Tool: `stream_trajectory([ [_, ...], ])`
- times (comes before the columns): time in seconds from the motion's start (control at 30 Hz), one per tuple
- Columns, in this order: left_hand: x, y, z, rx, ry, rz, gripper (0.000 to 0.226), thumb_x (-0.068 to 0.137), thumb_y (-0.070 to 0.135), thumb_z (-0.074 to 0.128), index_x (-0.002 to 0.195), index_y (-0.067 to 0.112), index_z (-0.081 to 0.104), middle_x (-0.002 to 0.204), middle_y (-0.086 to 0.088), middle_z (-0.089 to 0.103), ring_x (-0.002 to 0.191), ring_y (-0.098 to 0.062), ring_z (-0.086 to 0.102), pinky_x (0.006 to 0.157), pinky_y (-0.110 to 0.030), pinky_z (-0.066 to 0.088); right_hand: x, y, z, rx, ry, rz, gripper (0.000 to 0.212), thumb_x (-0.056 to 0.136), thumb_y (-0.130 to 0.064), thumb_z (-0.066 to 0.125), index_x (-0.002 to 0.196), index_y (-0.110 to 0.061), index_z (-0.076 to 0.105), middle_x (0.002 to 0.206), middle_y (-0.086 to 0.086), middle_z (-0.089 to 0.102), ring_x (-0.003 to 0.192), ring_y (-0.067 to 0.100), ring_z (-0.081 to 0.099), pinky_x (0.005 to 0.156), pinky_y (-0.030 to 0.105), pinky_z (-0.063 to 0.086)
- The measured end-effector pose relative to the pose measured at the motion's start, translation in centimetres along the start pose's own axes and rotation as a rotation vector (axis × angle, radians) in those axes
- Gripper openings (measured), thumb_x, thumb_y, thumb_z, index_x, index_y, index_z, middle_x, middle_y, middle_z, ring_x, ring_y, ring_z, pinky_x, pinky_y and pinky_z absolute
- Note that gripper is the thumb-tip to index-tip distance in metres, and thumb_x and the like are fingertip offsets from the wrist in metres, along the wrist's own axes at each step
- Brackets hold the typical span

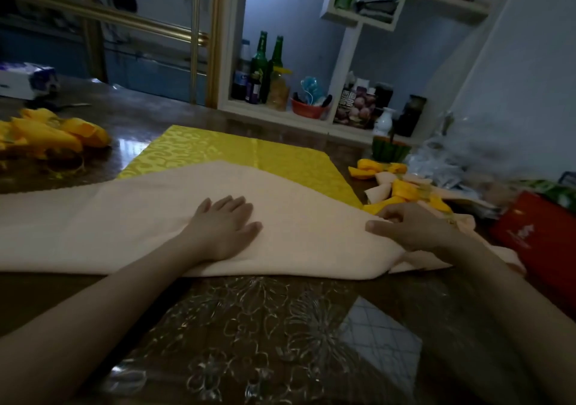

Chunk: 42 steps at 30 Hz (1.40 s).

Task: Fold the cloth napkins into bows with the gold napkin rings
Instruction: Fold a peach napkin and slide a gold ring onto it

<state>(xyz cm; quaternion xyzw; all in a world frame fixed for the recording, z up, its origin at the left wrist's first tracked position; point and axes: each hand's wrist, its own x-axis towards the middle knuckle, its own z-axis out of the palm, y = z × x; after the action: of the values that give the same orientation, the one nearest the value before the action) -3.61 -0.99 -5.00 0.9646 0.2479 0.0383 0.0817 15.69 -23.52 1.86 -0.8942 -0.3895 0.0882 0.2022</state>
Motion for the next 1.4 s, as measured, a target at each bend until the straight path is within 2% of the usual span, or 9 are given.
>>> stream_trajectory([
  [0.2, -0.2, 0.0, -0.2, -0.001, -0.010, 0.012, 0.056, 0.099, 0.049, 0.020, 0.148, 0.023, 0.020, 0.158, 0.002, 0.008, 0.145, -0.016, 0.004, 0.116, -0.041, 0.003, -0.5, 0.4, -2.8, -0.301, -0.302, 0.216, 0.045, 0.088, -0.052, 0.054, 0.062, -0.015, 0.051, 0.065, -0.002, 0.048, 0.060, 0.010, 0.042, 0.062, 0.024, 0.031],
  [0.37, -0.4, 0.4, -0.5, 0.172, 0.087, 0.037, 0.062, 0.095, 0.054, 0.009, 0.145, 0.022, 0.024, 0.158, -0.003, 0.008, 0.146, -0.020, 0.001, 0.114, -0.053, -0.002, -0.9, -0.7, -3.2, -0.789, 0.026, 0.292, 0.027, 0.088, -0.043, 0.059, 0.085, -0.017, 0.054, 0.076, -0.003, 0.050, 0.075, 0.013, 0.051, 0.061, 0.026, 0.038],
  [0.47, -0.2, 1.1, -0.5, 0.111, 0.070, 0.084, 0.066, 0.092, 0.060, 0.006, 0.148, 0.027, 0.017, 0.159, 0.002, 0.004, 0.146, -0.016, -0.003, 0.115, -0.051, -0.005, -1.0, -4.5, 0.4, -0.589, 0.241, -0.027, 0.016, 0.097, -0.023, 0.045, 0.089, -0.015, 0.056, 0.086, 0.000, 0.055, 0.090, 0.020, 0.057, 0.061, 0.029, 0.040],
  [0.63, -0.7, 1.5, 0.3, 0.048, -0.100, 0.104, 0.072, 0.089, 0.065, 0.010, 0.150, 0.027, 0.007, 0.159, 0.002, -0.002, 0.145, -0.014, -0.004, 0.115, -0.049, -0.004, -0.5, -9.8, 9.6, -0.193, -0.020, -0.411, 0.038, 0.101, -0.018, 0.035, 0.139, -0.014, 0.040, 0.143, 0.007, 0.043, 0.130, 0.022, 0.039, 0.106, 0.031, 0.026],
  [0.8, -0.6, 1.4, 0.2, 0.094, -0.104, 0.114, 0.066, 0.094, 0.060, 0.015, 0.150, 0.028, 0.001, 0.158, 0.003, -0.007, 0.145, -0.013, -0.007, 0.116, -0.046, -0.004, -0.2, -5.9, 9.9, -0.266, -0.158, -0.265, 0.054, 0.101, -0.046, 0.019, 0.151, -0.028, 0.011, 0.159, -0.005, 0.000, 0.146, 0.011, -0.002, 0.116, 0.036, -0.004],
  [0.93, -0.6, 1.3, 0.3, 0.080, -0.123, 0.127, 0.066, 0.093, 0.060, 0.015, 0.150, 0.029, 0.003, 0.158, 0.002, -0.005, 0.145, -0.015, -0.006, 0.116, -0.047, -0.003, -1.6, -0.8, 7.2, -0.321, -0.220, -0.166, 0.059, 0.097, -0.052, 0.019, 0.150, -0.033, 0.002, 0.158, -0.008, -0.011, 0.145, 0.009, -0.010, 0.115, 0.033, -0.007],
  [1.1, -1.3, 1.6, -0.3, 0.182, 0.043, 0.227, 0.089, 0.075, 0.065, -0.004, 0.143, 0.021, 0.033, 0.153, -0.006, 0.025, 0.144, -0.021, 0.017, 0.112, -0.056, 0.007, -2.6, 0.2, 6.0, -0.386, -0.137, -0.130, 0.056, 0.101, -0.043, 0.024, 0.151, -0.023, 0.010, 0.159, 0.003, -0.007, 0.146, 0.019, -0.007, 0.116, 0.032, -0.003],
  [1.2, -1.7, 2.6, -0.7, 0.292, 0.281, 0.310, 0.046, 0.091, 0.039, 0.031, 0.117, 0.015, 0.061, 0.121, -0.007, 0.062, 0.120, -0.024, 0.053, 0.107, -0.057, 0.025, -2.6, -3.9, 7.1, -0.374, 0.064, -0.299, 0.047, 0.101, -0.021, 0.035, 0.147, -0.017, 0.026, 0.159, 0.006, 0.004, 0.146, 0.020, 0.000, 0.116, 0.029, -0.003],
  [1.4, -3.1, 1.3, -2.4, 0.216, 0.064, -0.034, 0.046, 0.098, 0.036, 0.028, 0.141, 0.019, 0.035, 0.148, -0.003, 0.033, 0.142, -0.021, 0.019, 0.113, -0.051, 0.009, -1.0, -13.3, 11.4, -0.302, 0.024, -0.477, 0.045, 0.100, -0.015, 0.035, 0.144, -0.011, 0.030, 0.151, 0.009, 0.029, 0.142, 0.026, 0.018, 0.115, 0.038, 0.007],
])
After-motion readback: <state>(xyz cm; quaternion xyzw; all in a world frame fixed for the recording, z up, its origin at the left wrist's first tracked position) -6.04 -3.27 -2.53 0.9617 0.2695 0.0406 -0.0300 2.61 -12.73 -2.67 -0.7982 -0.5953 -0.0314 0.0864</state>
